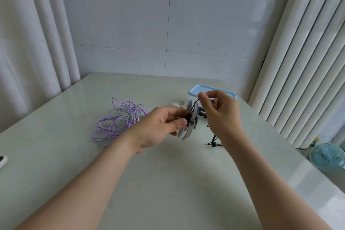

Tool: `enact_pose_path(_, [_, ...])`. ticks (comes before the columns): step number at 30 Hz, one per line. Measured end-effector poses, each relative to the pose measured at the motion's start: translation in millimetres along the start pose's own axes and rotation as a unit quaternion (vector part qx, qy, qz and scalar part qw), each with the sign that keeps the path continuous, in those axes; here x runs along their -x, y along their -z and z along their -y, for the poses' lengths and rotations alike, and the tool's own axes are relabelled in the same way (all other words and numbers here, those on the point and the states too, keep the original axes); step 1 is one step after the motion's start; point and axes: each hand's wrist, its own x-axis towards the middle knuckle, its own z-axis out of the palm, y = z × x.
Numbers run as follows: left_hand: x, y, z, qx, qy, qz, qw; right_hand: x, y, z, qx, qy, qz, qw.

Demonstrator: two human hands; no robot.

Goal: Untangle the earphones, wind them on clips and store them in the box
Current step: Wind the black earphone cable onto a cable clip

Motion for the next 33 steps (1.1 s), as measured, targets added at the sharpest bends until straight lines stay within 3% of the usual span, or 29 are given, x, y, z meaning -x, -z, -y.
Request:
enact_pose_path(8, [-3, -7, 7, -0.025, 0.000, -0.007, 1.000, 0, -4, -6, 0.074, 0.007, -0.015, 0.997])
enact_pose_path(11, [-9, -11, 8, 0.040, -0.007, -0.066, 0.997, 0, -1, -11, 0.121, 0.001, -0.005, 0.993])
enact_pose_path(15, [-17, -13, 11, 0.146, -0.013, -0.142, 0.979, 2, -2, -11, 0.174, 0.031, 0.057, 0.983])
enact_pose_path(22, [-30, -13, 14, 0.193, -0.005, -0.250, 0.949, 8, -6, -5, 0.239, 0.060, 0.185, 0.951])
enact_pose_path(27, [-31, -13, 13, 0.204, -0.002, -0.280, 0.938, 11, -5, 0, 0.226, 0.047, 0.251, 0.940])
enact_pose_path(33, [-22, -8, 11, 0.159, -0.006, -0.264, 0.951, 23, -10, 18, 0.137, 0.093, 0.245, 0.955])
